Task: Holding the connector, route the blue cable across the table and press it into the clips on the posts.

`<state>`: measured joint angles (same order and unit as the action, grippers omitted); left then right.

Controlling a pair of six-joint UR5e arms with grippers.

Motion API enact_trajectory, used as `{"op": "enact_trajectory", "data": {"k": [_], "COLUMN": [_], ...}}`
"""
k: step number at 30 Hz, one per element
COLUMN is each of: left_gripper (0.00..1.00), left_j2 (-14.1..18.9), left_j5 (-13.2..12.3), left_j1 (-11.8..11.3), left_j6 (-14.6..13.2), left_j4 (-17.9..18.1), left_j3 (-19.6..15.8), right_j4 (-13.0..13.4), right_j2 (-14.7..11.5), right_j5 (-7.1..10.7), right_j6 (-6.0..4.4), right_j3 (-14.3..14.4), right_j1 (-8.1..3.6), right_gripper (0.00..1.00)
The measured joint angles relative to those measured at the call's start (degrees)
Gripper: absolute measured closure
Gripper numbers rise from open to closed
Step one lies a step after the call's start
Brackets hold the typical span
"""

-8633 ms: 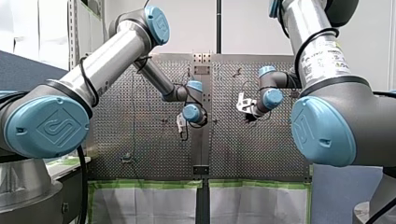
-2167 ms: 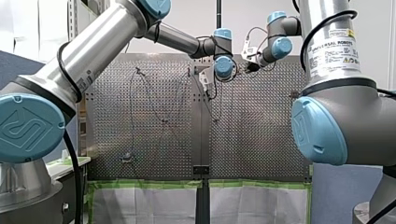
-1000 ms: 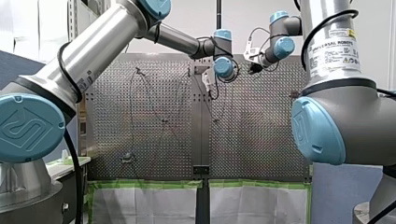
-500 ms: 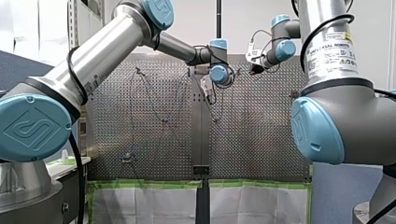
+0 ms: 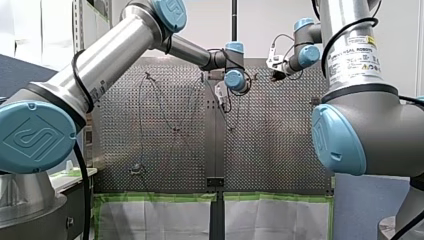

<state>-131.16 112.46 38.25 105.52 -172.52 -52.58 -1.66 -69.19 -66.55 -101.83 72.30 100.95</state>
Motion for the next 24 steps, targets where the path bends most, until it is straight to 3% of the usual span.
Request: {"op": "enact_trajectory", "data": {"k": [2,16,24], "left_gripper": [0.0,0.0,0.0], "left_j2": [0.0,0.0,0.4], "left_j5": [0.0,-0.1,1.1], "left_j1": [0.1,0.5,1.0], "left_j6": [0.1,0.6,1.2], "left_j4": [-0.3,-3.2,-7.2], "left_j3": [0.0,0.0,-0.6], "right_j4": [0.0,0.0,-0.1], "right_j2": [0.0,0.1,0.2], "right_j5": [0.01,0.61,0.62], "right_j6": [0.02,0.04,0.04], "right_j3": [0.0,0.0,0.0], "right_j1": [0.0,0.0,0.01], "right_gripper": [1.0,1.0,1.0]}}
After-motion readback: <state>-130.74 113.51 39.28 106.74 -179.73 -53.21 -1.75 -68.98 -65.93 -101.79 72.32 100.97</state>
